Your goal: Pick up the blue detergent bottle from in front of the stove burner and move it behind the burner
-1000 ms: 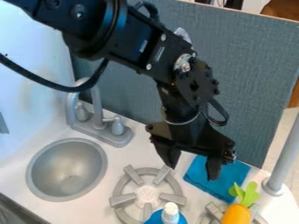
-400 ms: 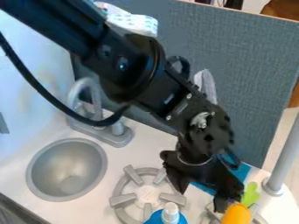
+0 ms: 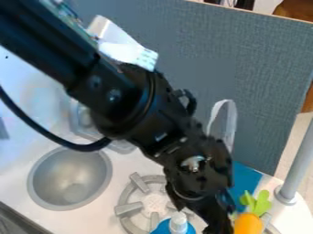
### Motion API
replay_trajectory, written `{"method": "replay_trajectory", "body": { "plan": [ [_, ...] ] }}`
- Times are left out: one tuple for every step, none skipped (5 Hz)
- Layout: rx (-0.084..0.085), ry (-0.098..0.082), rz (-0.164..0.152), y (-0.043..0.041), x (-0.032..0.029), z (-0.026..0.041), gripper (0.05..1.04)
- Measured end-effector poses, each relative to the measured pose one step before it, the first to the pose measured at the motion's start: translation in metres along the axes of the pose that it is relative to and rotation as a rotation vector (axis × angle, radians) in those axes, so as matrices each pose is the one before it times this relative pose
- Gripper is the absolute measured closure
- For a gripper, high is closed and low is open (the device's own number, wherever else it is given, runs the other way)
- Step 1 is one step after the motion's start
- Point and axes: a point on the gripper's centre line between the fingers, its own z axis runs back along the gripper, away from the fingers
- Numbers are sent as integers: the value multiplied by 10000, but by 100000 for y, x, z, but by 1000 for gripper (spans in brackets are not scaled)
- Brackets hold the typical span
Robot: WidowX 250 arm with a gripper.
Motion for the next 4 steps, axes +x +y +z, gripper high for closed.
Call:
{"method": "replay_trajectory", "body": {
  "plan": [
    [-407,652,-2986,974,-920,1572,75],
    [-864,452,-1905,597,-1371,293,75],
    [-336,401,-376,261,224,261,75],
    [250,518,-154,620,-103,-1066,75]
  ]
}}
